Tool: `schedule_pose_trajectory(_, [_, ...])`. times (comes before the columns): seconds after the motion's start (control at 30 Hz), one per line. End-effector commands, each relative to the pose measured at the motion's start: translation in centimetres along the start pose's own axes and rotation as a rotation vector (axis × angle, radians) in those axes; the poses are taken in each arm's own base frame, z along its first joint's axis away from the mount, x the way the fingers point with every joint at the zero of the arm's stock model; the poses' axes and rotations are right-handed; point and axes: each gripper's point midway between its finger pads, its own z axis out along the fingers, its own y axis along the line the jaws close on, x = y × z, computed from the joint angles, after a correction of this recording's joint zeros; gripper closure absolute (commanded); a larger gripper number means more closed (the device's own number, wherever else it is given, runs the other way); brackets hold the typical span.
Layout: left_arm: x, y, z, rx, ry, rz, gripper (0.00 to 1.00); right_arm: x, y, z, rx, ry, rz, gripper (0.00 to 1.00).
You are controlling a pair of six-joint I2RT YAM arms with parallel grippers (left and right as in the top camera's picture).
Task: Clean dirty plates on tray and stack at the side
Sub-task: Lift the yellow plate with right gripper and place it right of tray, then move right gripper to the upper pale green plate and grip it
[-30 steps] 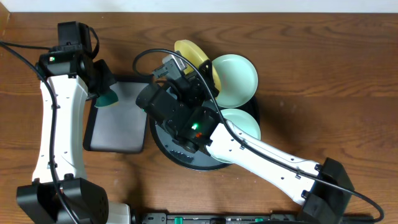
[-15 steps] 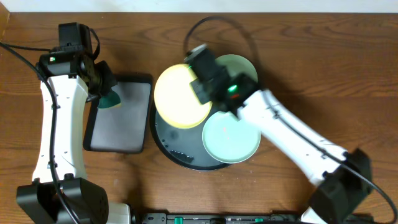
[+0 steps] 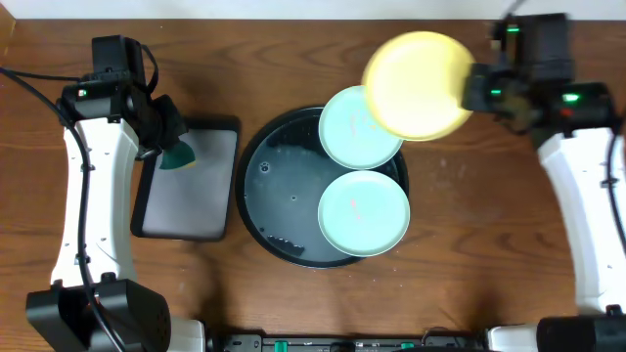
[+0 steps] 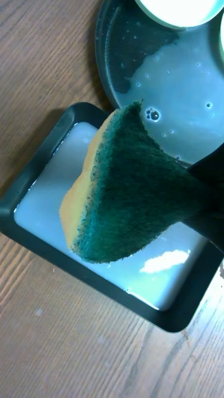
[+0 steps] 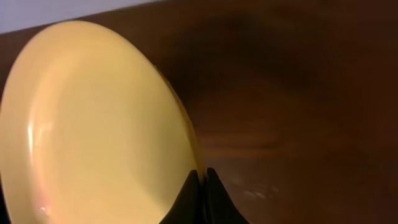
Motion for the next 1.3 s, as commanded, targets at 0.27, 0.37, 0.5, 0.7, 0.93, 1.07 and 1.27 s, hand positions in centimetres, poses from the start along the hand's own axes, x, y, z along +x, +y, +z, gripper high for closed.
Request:
schedule_pose_trajectory(0.27, [0.2,0.0,0.3,0.006,0.009,-0.006,0.92,5.8,-12.7,5.3,0.170,0.228,0.183,0.99])
schedule_pose_trajectory(0.37, [0.2,0.0,0.5,0.004,0.014,-0.006,0.92,7.9,-13.7,7.5,0.181,0.267,0.190,0.99])
schedule_pose_trajectory(0.5, [0.2,0.0,0.7,0.001,0.020,-0.006,0.92,10.2,-14.4,9.8,0.185,0.278,0.193,0.99])
schedule_pose_trajectory(0.7, [0.2,0.0,0.8,0.001,0.021,-0.006,0.92,12.8,-15.0,12.4,0.177,0.257,0.154,0.99])
schedule_pose_trajectory(0.93, [0.2,0.0,0.8,0.001,0.021,-0.006,0.92,14.3,-15.1,13.0,0.177,0.272,0.157,0.80])
schedule_pose_trajectory(1.07, [0.2,0.0,0.8,0.001,0.021,-0.006,0.92,13.6,-13.9,12.3,0.138,0.295,0.152,0.71])
schedule_pose_trajectory(1.27, [0.2,0.0,0.8,0.001,0.022,-0.006,0.92,12.5,-5.5,10.0,-0.056,0.391,-0.022,0.66])
